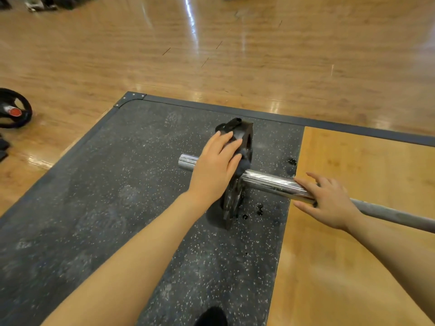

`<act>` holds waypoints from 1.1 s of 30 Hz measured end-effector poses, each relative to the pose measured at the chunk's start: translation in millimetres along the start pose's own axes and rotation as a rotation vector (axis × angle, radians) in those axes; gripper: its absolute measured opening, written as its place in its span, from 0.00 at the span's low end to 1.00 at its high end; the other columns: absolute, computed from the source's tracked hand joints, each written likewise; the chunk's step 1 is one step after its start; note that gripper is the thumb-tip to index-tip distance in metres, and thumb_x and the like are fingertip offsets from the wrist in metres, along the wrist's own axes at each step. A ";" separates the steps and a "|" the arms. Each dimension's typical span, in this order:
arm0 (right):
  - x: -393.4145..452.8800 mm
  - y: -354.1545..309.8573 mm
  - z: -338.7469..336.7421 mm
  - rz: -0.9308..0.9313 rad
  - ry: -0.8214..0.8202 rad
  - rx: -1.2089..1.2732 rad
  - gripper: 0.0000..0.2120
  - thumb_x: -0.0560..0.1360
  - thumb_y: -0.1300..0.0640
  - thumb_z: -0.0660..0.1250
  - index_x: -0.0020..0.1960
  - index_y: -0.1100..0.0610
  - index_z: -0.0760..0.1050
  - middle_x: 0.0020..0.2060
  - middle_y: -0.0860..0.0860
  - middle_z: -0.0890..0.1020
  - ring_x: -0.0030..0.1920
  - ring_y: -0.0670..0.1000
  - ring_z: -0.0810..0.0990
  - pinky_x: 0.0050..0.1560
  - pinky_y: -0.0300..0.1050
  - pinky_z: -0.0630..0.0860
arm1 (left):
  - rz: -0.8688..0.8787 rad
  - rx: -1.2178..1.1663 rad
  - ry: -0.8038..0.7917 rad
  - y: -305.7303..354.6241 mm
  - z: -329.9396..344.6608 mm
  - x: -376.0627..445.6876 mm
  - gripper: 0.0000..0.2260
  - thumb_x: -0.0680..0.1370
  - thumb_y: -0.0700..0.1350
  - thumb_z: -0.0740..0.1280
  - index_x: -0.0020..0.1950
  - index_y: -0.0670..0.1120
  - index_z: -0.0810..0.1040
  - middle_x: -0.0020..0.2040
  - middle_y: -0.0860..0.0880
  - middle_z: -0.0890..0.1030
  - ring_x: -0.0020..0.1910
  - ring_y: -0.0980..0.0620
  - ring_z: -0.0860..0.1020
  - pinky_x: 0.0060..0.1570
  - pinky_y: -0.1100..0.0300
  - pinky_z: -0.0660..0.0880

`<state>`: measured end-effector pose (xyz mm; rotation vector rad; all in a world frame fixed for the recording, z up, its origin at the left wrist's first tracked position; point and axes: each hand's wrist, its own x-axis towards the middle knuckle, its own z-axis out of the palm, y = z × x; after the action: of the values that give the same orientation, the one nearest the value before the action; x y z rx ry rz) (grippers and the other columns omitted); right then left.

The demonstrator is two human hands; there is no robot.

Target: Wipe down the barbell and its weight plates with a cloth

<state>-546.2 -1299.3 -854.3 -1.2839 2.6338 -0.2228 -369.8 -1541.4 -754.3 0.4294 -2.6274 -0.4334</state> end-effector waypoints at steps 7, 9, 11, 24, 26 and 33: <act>0.7 0.3 0.6 0.011 0.015 -0.011 0.39 0.69 0.25 0.45 0.76 0.39 0.58 0.75 0.51 0.62 0.66 0.56 0.67 0.68 0.58 0.63 | 0.083 0.027 0.052 -8.7 10.3 -51.5 0.19 0.81 0.46 0.61 0.70 0.42 0.73 0.73 0.42 0.69 0.74 0.40 0.64 0.71 0.51 0.63; 0.5 -0.1 -0.1 0.015 0.013 -0.022 0.39 0.69 0.25 0.45 0.76 0.39 0.58 0.75 0.51 0.62 0.66 0.55 0.66 0.69 0.57 0.62 | 0.097 0.047 0.049 -7.7 9.8 -34.5 0.18 0.81 0.46 0.61 0.70 0.41 0.73 0.72 0.41 0.70 0.73 0.38 0.64 0.71 0.50 0.63; 1.2 -0.3 -1.4 0.020 0.013 -0.035 0.38 0.69 0.26 0.45 0.76 0.39 0.57 0.74 0.51 0.62 0.66 0.55 0.66 0.69 0.57 0.62 | 0.071 0.053 0.043 -5.1 9.5 -15.0 0.17 0.81 0.45 0.63 0.69 0.41 0.74 0.71 0.40 0.71 0.73 0.37 0.64 0.70 0.49 0.64; 6.6 0.8 -2.5 0.021 0.037 -0.051 0.36 0.73 0.25 0.43 0.75 0.40 0.60 0.73 0.51 0.66 0.66 0.55 0.68 0.69 0.57 0.60 | 0.114 0.049 0.084 -14.8 18.9 -60.9 0.20 0.80 0.45 0.60 0.71 0.41 0.71 0.73 0.41 0.67 0.73 0.41 0.66 0.69 0.50 0.66; 2.7 -2.2 -1.7 0.026 0.062 -0.097 0.36 0.73 0.27 0.41 0.75 0.41 0.61 0.72 0.51 0.67 0.67 0.55 0.68 0.71 0.58 0.59 | 0.137 0.048 0.097 -18.4 20.2 -65.1 0.19 0.80 0.44 0.60 0.71 0.40 0.71 0.73 0.41 0.67 0.72 0.40 0.67 0.69 0.49 0.66; 13.8 -9.0 -8.9 -0.363 0.176 -0.192 0.32 0.82 0.42 0.42 0.65 0.58 0.77 0.58 0.57 0.80 0.52 0.58 0.81 0.50 0.52 0.79 | 0.187 0.100 0.126 -18.2 24.1 -39.9 0.19 0.81 0.47 0.60 0.70 0.42 0.73 0.72 0.42 0.69 0.73 0.40 0.65 0.70 0.51 0.64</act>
<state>-549.8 -1315.3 -845.3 -1.8871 2.5921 -0.1440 -342.9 -1537.7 -796.3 0.2312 -2.5441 -0.2078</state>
